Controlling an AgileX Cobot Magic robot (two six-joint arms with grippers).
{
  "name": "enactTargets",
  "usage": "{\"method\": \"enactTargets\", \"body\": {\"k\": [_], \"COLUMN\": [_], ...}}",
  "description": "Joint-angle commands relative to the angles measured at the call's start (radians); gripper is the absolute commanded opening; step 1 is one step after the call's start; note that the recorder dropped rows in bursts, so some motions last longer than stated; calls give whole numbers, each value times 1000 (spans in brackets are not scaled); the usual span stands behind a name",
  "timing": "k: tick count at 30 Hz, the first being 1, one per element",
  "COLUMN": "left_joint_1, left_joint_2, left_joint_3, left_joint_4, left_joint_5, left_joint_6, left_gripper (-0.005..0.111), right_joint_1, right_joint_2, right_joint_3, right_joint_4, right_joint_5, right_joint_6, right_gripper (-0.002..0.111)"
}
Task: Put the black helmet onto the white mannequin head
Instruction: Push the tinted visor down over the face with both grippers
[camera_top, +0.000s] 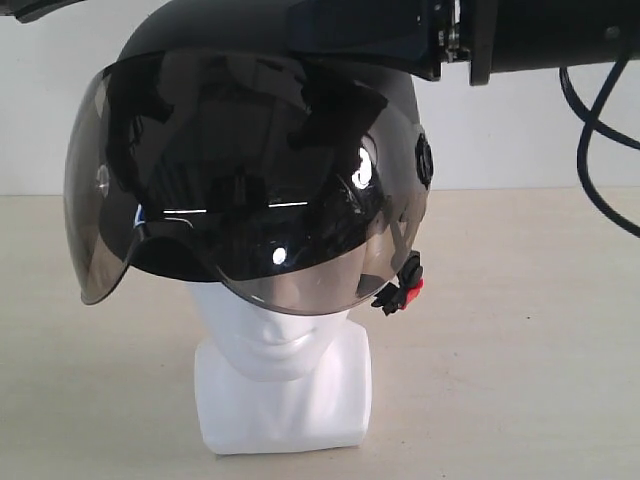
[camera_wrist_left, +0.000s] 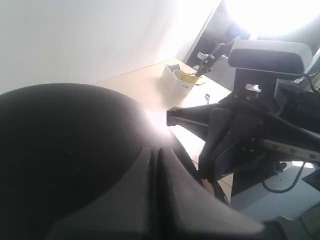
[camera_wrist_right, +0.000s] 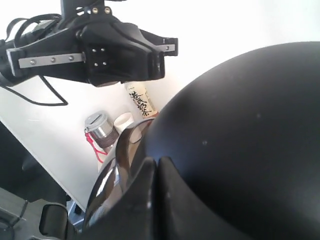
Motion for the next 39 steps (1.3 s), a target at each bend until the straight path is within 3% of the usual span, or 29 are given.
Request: {"method": "enactTargets", "body": {"k": [1,13,20,39], "left_joint_1": [-7,-52,-52,-54], "left_joint_2": [29,51,78,111], "left_joint_3": [-34,-39,-39,-39], "left_joint_4": [-23,150,157,157], "left_joint_5": [8,8,8,8], "left_joint_6": [9,-5,-17,-36], "left_gripper": [4,4,4,4], "right_joint_1": [13,81,81,81], "right_joint_2": [9,9,9,9], "right_joint_3": [7,7,7,9], "right_joint_4": [53,44,59,-164], "right_joint_5": [-39,-155,-133,-29], "right_joint_6": [-55,-86,-88,71], "right_gripper": [0,0,0,0]}}
